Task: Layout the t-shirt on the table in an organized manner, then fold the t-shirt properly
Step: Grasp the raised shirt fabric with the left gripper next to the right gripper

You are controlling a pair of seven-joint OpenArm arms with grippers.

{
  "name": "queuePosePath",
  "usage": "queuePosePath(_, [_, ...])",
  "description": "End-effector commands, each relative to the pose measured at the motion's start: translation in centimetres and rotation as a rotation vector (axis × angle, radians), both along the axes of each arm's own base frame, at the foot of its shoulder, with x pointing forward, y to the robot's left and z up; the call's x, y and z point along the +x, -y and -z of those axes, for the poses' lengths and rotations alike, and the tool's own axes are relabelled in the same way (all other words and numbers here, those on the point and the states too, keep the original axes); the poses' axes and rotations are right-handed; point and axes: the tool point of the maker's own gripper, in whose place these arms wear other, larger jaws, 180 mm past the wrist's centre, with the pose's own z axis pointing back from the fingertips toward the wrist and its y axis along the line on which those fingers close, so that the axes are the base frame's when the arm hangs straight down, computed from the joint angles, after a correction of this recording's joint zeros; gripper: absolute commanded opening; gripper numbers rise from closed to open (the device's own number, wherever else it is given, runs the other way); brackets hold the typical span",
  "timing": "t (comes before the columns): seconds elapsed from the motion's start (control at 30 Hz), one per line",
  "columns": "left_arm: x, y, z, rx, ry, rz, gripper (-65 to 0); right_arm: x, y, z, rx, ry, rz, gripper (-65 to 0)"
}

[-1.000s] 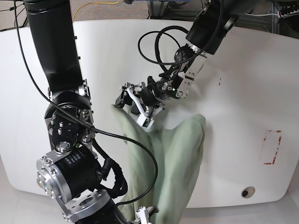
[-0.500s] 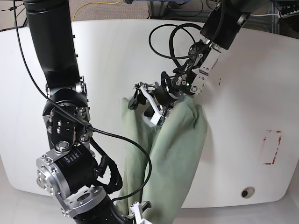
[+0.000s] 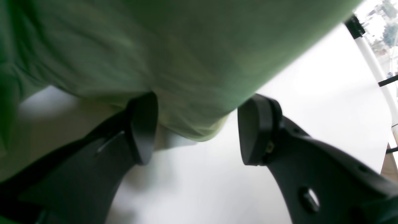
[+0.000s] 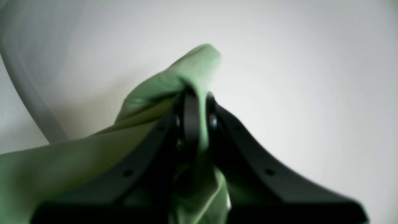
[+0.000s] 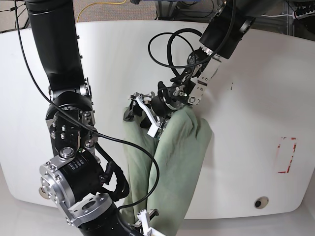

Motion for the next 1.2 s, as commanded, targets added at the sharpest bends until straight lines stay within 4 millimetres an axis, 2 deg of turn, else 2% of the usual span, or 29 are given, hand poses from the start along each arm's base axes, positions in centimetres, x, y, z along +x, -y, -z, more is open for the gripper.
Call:
queuePosePath(0.0, [0.3, 1.6, -1.3, -0.038, 0.019, 0.021, -26.9, -0.8, 0.2, -2.3, 0.025, 0.064, -0.005, -65.0])
queuePosePath(0.17, [0.9, 2.4, -1.1, -0.033, 0.003, 0.021, -29.2, -0.8, 0.2, -2.3, 0.025, 0.064, -0.005, -65.0])
queuePosePath(0.23, [0.7, 2.5, -0.4, -0.028, -0.018, 0.018, -35.4, -0.8, 0.2, -2.3, 0.025, 0.064, -0.005, -65.0])
queuePosePath(0.33, [0.7, 2.5, 0.1, -0.024, -0.033, 0.014, -48.8, -0.8, 0.2, -2.3, 0.025, 0.064, -0.005, -65.0])
queuePosePath(0.47, [1.1, 2.4, -0.1, -0.023, -0.026, 0.01, -64.9, -0.8, 0.2, -2.3, 0.025, 0.064, -0.005, -65.0])
queuePosePath(0.8, [1.1, 2.6, -0.5, -0.033, -0.022, 0.012, -65.0, -0.6, 0.5, -2.2, 0.027, 0.053, 0.014, -65.0])
queuePosePath(0.97, [1.0, 2.9, -3.2, -0.074, 0.041, 0.023, -65.0, -0.6, 0.5, -2.3, 0.027, 0.055, 0.015, -65.0])
queuePosePath(1.03, [0.3, 1.9, -2.9, -0.067, 0.046, 0.02, -65.0, -0.6, 0.5, -2.3, 0.027, 0.055, 0.015, -65.0])
queuePosePath(1.17, [-0.7, -0.3, -3.5, -0.053, 0.093, 0.021, -65.0, -0.6, 0.6, -2.3, 0.029, 0.054, 0.017, -65.0])
